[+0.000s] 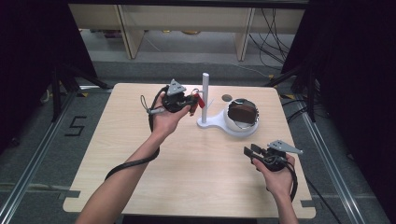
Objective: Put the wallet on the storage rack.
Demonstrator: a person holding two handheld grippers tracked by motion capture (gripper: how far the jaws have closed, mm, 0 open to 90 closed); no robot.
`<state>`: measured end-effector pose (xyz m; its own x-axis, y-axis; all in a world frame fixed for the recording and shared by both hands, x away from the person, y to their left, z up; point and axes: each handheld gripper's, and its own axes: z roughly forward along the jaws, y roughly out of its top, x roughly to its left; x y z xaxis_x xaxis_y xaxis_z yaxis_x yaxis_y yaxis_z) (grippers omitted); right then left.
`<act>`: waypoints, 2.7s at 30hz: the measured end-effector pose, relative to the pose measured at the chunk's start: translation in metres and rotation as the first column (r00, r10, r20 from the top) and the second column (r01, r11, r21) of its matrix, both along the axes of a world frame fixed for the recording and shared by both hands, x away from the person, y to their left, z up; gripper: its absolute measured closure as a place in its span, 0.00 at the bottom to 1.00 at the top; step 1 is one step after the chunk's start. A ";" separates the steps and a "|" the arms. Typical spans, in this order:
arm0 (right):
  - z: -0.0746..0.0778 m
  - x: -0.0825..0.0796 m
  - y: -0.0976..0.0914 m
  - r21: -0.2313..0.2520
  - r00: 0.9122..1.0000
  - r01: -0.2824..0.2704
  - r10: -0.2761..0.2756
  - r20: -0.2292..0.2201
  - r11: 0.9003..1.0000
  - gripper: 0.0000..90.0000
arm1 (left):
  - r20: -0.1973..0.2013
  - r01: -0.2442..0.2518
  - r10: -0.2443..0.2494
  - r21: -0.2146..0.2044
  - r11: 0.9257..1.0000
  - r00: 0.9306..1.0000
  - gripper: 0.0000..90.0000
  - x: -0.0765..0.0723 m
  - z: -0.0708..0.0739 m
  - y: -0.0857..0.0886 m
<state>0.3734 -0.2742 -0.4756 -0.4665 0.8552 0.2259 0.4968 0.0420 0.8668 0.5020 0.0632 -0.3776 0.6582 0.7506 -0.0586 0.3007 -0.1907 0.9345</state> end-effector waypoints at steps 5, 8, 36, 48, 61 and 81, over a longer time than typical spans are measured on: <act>-0.001 0.000 0.000 0.004 1.000 0.003 -0.003 -0.006 1.000 0.67 | -0.001 0.002 -0.002 0.000 1.000 1.000 0.86 0.001 -0.002 -0.001; -0.001 -0.002 0.003 0.041 0.999 0.017 -0.016 -0.035 0.999 0.67 | -0.008 0.001 -0.001 0.000 1.000 1.000 0.86 0.001 -0.003 -0.002; -0.004 0.000 -0.001 -0.019 1.000 0.003 -0.003 -0.015 1.000 0.66 | -0.049 0.000 0.000 0.006 1.000 0.999 0.84 0.013 -0.010 -0.010; -0.005 0.000 0.001 -0.002 1.000 0.001 -0.001 -0.015 1.000 0.66 | -0.064 0.006 -0.005 0.016 1.000 0.998 0.77 0.016 -0.014 -0.012; -0.006 -0.001 0.002 0.024 0.999 0.012 -0.011 -0.037 1.000 0.65 | -0.078 0.041 -0.040 0.010 0.999 0.996 0.55 0.008 -0.017 -0.006; -0.007 0.000 0.001 -0.001 0.999 0.008 -0.008 -0.035 1.000 0.65 | -0.058 0.044 -0.040 0.063 0.997 0.997 0.36 -0.031 -0.020 0.041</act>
<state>0.3731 -0.2732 -0.4822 -0.4510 0.8591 0.2419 0.5276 0.0380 0.8486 0.4708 0.1040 -0.3973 0.6861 0.7258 -0.0493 0.3437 -0.2636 0.9013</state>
